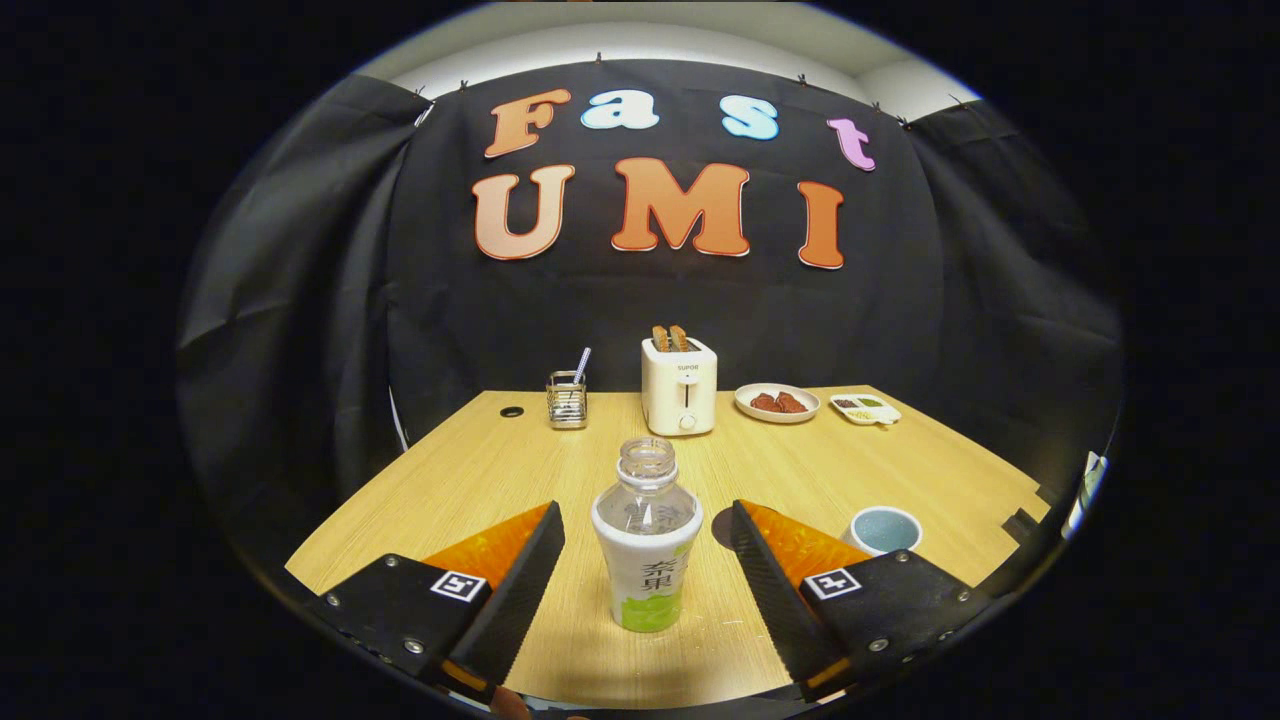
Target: Take the bottle from table, then pour the juice into the cup, finally place the bottle on the coaster
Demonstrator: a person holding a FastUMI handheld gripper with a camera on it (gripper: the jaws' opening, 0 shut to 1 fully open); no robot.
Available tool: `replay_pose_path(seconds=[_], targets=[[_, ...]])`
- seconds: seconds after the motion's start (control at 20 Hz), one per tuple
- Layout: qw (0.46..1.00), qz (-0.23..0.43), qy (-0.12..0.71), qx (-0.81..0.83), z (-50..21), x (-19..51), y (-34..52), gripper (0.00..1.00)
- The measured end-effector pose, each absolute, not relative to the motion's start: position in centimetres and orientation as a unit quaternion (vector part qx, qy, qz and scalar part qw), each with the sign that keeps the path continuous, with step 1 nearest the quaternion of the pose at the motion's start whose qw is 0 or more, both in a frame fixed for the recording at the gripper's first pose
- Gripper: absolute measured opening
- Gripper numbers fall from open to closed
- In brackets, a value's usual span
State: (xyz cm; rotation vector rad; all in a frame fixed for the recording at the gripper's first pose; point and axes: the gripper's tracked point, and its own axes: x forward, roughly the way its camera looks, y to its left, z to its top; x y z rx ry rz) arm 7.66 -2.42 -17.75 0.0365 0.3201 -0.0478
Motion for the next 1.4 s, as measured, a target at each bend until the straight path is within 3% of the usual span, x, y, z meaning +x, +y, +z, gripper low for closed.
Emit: replay_pose_path(seconds=[0.65,0.75,0.8,1.0,1.4], targets=[[0.982,-0.023,0.188,-0.006,-23.4,10.4,-1.4,0.99],[0.982,-0.023,0.186,-0.01,-23.8,10.7,-1.6,0.85],[0.983,-0.021,0.182,-0.006,-23.6,10.6,-1.5,0.68],[0.981,-0.022,0.192,0.005,-23.5,10.4,-2.1,0.56],[0.976,-0.027,0.151,0.154,-18.7,10.2,-4.3,0.55]])
